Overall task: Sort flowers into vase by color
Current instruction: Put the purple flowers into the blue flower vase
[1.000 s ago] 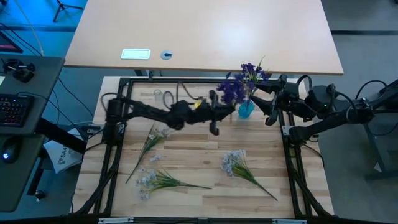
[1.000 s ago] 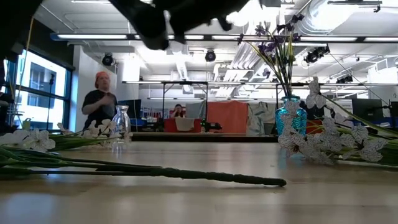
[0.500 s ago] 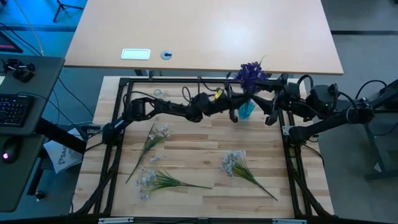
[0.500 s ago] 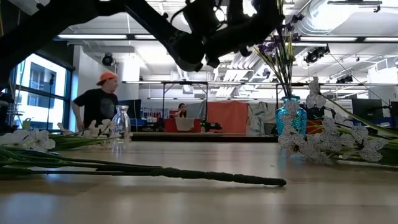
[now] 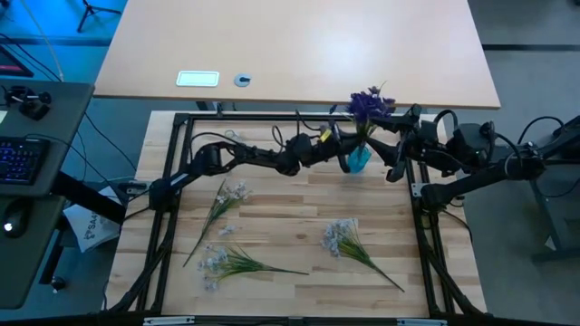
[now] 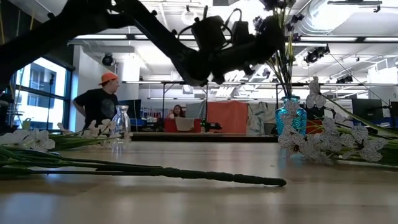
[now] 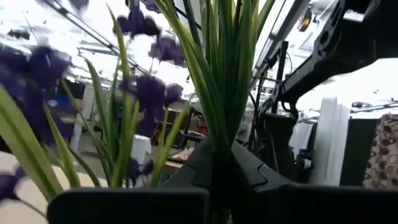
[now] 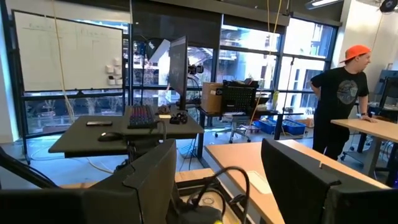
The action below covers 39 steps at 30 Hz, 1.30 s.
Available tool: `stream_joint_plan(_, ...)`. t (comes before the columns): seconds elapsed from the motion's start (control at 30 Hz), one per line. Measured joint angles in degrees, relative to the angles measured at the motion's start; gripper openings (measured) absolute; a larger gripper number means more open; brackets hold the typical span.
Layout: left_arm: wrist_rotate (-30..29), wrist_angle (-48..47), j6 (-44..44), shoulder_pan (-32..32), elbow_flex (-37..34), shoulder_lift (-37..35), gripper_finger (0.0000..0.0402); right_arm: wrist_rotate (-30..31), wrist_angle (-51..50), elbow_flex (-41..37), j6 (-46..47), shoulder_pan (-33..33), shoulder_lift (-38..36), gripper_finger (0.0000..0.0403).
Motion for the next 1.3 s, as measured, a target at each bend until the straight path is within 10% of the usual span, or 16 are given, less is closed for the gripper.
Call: stream_joint_plan(1.3,-3.6,-8.2,-3.3,1.4,8.4,6.5,0.0019,-0.6,-1.3,0.0,3.2,0.0,0.2,0.0232)
